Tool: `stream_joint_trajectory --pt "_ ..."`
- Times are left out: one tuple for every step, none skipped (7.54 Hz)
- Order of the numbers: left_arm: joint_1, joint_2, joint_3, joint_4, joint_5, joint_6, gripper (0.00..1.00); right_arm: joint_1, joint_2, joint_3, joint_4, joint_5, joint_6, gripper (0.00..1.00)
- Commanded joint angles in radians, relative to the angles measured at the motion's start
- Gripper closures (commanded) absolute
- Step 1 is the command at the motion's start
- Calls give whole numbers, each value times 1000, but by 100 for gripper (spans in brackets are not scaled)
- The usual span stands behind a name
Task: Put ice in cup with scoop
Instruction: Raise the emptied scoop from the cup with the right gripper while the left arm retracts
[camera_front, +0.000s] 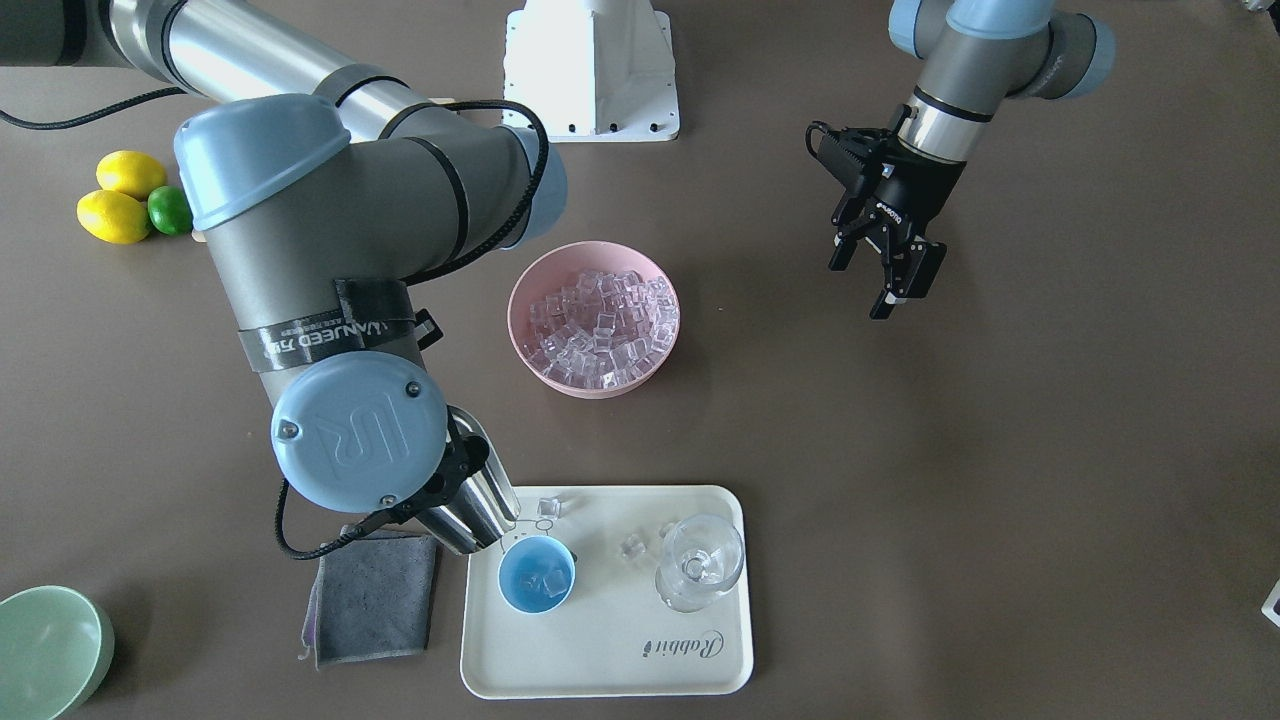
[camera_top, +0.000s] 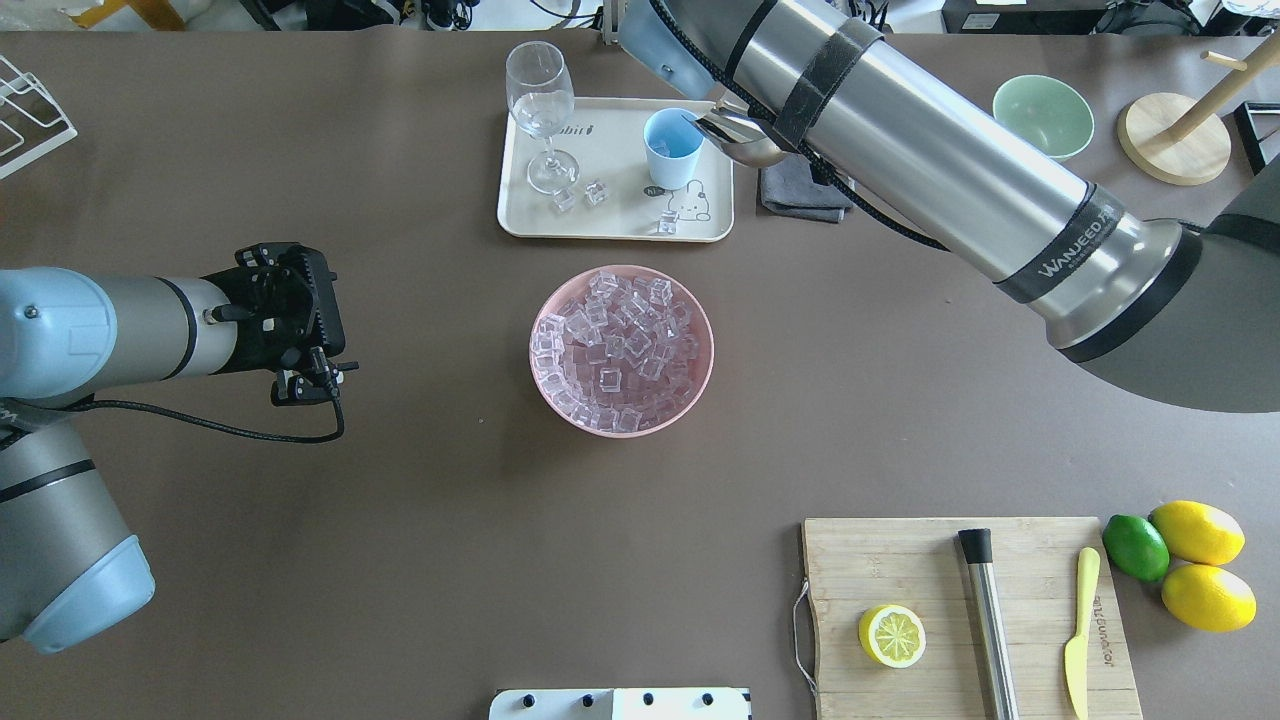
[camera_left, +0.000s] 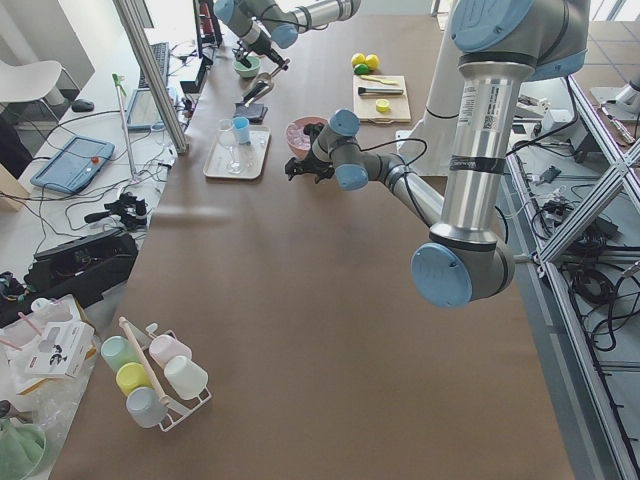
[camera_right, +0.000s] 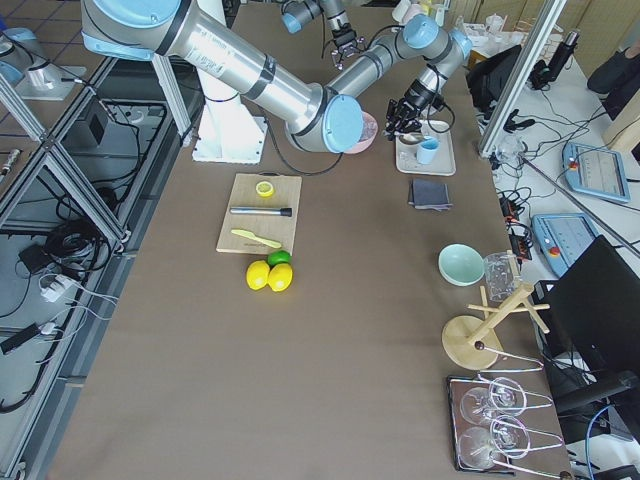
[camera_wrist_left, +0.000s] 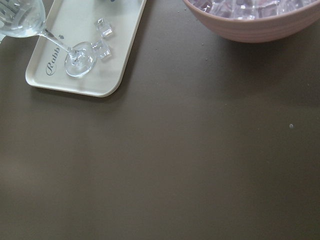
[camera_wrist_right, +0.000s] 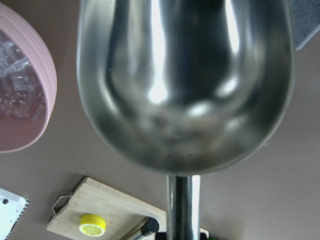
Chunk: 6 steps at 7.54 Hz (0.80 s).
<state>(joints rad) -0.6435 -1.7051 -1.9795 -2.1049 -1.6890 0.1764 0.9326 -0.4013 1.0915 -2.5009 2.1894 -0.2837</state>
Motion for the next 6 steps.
stream_joint_trajectory --pt "-19 33 -41 93 -3 0 2 0 -146 209 -4 -19 15 100" --pt "-40 60 -54 115 -7 0 2 2 -225 297 -7 -8 18 100" --pt "-77 80 -56 127 -55 0 2 3 -361 473 -4 -4 44 100" --pt "-135 97 -56 172 -125 -2 2 2 -510 672 7 -5 143 100" --pt "-197 113 -55 236 -174 -2 2 -4 -604 777 48 -2 212 100" --pt "-250 131 -50 253 -231 -2 2 -5 -658 833 50 7 216 100"
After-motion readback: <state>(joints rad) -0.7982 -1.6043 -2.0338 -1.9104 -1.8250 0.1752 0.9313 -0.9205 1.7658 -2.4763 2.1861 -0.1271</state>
